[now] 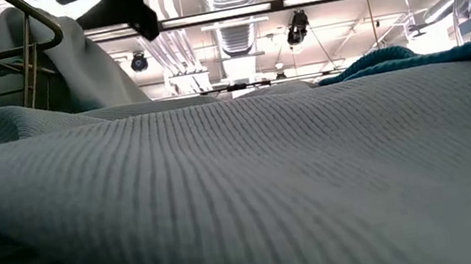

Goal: Sort microfiber towel by color & place in baskets
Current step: Put the top light blue towel into the top wire basket, then put the top center green towel into the bottom wire basket

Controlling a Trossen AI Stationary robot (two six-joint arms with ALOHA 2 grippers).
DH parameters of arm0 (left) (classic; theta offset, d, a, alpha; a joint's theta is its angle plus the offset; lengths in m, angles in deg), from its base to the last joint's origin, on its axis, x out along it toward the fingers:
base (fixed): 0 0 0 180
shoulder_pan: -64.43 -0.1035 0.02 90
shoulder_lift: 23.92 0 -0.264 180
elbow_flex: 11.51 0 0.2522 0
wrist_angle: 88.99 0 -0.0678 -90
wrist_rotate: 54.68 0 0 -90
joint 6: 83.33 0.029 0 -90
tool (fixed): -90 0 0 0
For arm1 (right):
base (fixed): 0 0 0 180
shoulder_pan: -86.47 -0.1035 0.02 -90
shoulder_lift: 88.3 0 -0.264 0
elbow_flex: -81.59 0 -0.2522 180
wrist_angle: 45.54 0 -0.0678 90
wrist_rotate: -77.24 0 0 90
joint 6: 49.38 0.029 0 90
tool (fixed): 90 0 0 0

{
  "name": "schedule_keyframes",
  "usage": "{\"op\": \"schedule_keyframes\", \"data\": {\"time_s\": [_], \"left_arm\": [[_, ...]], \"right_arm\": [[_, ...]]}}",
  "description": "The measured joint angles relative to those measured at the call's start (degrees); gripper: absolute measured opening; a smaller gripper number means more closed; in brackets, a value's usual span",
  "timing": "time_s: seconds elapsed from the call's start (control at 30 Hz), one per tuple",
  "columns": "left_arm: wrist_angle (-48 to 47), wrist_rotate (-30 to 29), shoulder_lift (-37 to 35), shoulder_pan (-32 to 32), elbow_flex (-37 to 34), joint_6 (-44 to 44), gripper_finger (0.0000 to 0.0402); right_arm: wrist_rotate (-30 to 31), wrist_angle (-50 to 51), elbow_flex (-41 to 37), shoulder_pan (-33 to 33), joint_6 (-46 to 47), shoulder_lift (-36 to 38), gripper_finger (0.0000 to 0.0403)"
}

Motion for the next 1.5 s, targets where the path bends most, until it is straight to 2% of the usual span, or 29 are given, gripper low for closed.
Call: {"op": "schedule_keyframes", "data": {"time_s": [0.17, 0.37, 0.43, 0.73, 0.87, 1.13, 1.5], "left_arm": [[0.0, 0.0, 0.0, 0.0, 0.0, 0.0, 0.0113], [0.0, 0.0, 0.0, 0.0, 0.0, 0.0, 0.0113], [0.0, 0.0, 0.0, 0.0, 0.0, 0.0, 0.0113], [0.0, 0.0, 0.0, 0.0, 0.0, 0.0, 0.0113], [0.0, 0.0, 0.0, 0.0, 0.0, 0.0, 0.0113], [0.0, 0.0, 0.0, 0.0, 0.0, 0.0, 0.0113], [0.0, 0.0, 0.0, 0.0, 0.0, 0.0, 0.0113]], "right_arm": [[0.0, -1.7, 0.1, -0.2, -0.2, 1.0, 0.0189], [0.0, -5.2, 0.1, -0.3, -0.7, 1.1, 0.0191], [0.0, -1.9, 0.1, -0.3, 0.0, 1.3, 0.0191], [3.6, 27.4, 0.9, 0.2, 2.2, 2.1, 0.0192], [3.5, 35.2, 0.8, -0.3, 4.6, 2.0, 0.0192], [6.4, 38.6, -3.0, -2.0, 8.2, 1.9, 0.0192], [6.7, 37.1, -16.4, -2.1, 7.4, 1.9, 0.0192]]}}
